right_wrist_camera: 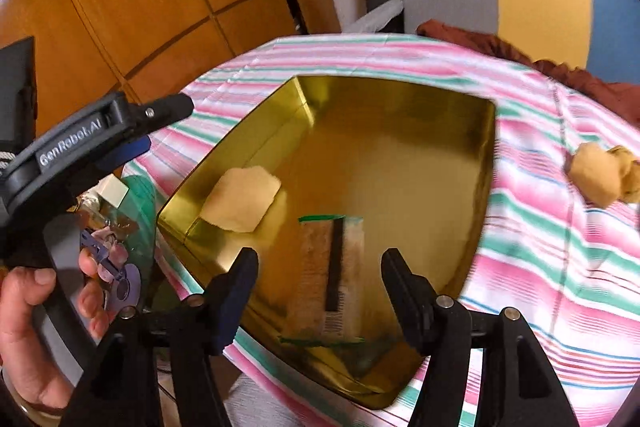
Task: Organize objects
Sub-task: 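Lower the snack bar into the tin and open the right tool, then move the right tool to the pile and grasp a purple snack packet, then grasp the small green-and-white carton with the left tool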
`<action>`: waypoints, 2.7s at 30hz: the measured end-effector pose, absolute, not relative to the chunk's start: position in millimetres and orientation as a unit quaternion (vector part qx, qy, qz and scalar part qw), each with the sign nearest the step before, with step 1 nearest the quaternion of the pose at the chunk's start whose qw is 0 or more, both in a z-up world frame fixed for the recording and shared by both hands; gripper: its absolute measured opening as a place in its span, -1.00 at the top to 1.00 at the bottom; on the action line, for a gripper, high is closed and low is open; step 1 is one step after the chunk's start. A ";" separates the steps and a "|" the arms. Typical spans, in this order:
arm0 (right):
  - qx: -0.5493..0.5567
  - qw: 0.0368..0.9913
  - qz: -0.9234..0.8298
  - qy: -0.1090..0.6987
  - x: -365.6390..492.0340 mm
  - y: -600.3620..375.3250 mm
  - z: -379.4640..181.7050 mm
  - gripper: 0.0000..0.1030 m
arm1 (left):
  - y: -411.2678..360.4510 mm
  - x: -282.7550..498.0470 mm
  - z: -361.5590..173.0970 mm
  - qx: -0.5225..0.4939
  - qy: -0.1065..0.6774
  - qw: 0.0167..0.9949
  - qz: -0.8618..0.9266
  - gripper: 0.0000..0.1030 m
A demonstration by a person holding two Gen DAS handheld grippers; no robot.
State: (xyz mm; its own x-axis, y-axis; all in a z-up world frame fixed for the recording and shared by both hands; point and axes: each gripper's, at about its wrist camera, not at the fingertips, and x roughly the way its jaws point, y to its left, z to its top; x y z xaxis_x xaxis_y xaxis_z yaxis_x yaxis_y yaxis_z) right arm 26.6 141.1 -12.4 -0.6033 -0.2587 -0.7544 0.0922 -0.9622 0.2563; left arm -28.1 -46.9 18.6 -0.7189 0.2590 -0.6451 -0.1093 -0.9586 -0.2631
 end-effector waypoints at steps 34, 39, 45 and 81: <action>0.476 -0.263 -0.835 -0.089 192.0 508.1 -20.2 -0.47 | 177.6 76.5 -5.6 -0.421 0.044 0.381 0.822 -0.62; 0.498 -0.253 -0.826 -0.085 190.2 539.7 -38.7 -0.47 | 205.1 85.0 -14.6 -0.436 0.056 0.402 0.803 -0.62; 0.503 -0.223 -0.823 -0.139 188.3 557.8 -63.6 -0.21 | 238.2 91.0 -19.2 -0.436 0.076 0.426 0.789 -0.62; 0.454 -0.219 -0.832 -0.231 204.5 574.3 -41.1 0.20 | 430.8 11.5 -81.9 -0.476 0.089 0.478 0.733 0.27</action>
State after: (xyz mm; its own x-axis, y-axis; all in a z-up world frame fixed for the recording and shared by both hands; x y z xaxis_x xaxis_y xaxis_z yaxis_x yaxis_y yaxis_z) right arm 204.5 574.3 -41.1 -0.4910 0.1547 -0.8573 -0.5752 -0.7967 0.1856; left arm 11.5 430.8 -81.9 -0.0909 0.6158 -0.7826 -0.7848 -0.5280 -0.3244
